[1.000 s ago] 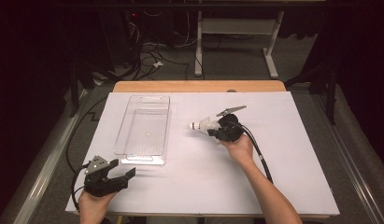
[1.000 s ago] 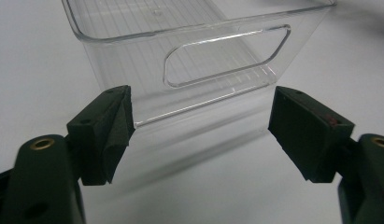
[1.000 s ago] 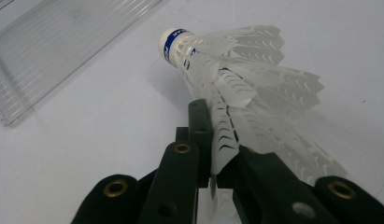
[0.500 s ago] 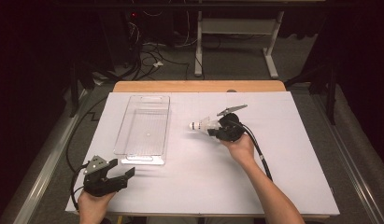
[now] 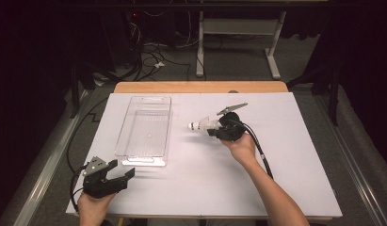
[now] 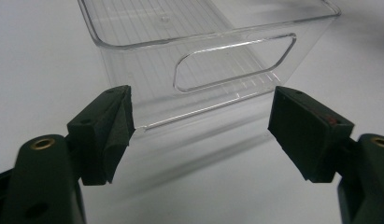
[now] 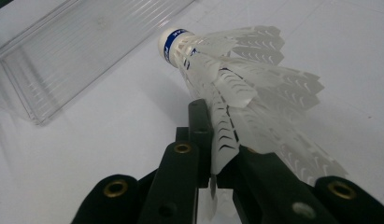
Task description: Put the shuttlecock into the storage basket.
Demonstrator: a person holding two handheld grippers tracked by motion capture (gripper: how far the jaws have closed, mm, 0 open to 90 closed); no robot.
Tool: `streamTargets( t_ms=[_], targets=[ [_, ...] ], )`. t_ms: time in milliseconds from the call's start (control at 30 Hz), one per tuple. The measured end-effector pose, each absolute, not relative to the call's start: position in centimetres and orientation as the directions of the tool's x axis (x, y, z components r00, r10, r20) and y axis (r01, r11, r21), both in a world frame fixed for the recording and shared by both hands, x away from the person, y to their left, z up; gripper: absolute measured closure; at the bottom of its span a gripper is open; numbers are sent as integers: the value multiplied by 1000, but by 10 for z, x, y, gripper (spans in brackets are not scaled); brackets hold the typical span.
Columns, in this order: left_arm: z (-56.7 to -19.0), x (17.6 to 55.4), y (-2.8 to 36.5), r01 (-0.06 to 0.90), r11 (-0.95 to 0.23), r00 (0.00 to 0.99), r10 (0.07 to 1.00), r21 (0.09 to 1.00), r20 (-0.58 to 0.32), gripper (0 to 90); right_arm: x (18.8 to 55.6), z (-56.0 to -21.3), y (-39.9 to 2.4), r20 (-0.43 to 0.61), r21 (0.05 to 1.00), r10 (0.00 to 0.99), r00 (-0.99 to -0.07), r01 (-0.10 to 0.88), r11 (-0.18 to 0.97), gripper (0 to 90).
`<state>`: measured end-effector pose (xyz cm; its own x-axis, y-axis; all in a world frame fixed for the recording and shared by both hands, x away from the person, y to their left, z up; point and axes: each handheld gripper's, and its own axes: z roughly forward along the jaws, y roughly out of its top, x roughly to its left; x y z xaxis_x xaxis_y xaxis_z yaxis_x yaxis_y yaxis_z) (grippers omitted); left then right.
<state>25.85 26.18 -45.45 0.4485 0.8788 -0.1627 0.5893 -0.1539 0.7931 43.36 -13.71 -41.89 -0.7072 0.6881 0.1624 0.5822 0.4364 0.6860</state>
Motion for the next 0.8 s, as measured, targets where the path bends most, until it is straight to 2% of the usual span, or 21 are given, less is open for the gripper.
streamTargets(
  t_ms=[800],
  targets=[
    [-455,259,265,592,-143,440,882,793,-170,235,433,-408,-133,174,685,672,-720,578,443,891]
  ],
)
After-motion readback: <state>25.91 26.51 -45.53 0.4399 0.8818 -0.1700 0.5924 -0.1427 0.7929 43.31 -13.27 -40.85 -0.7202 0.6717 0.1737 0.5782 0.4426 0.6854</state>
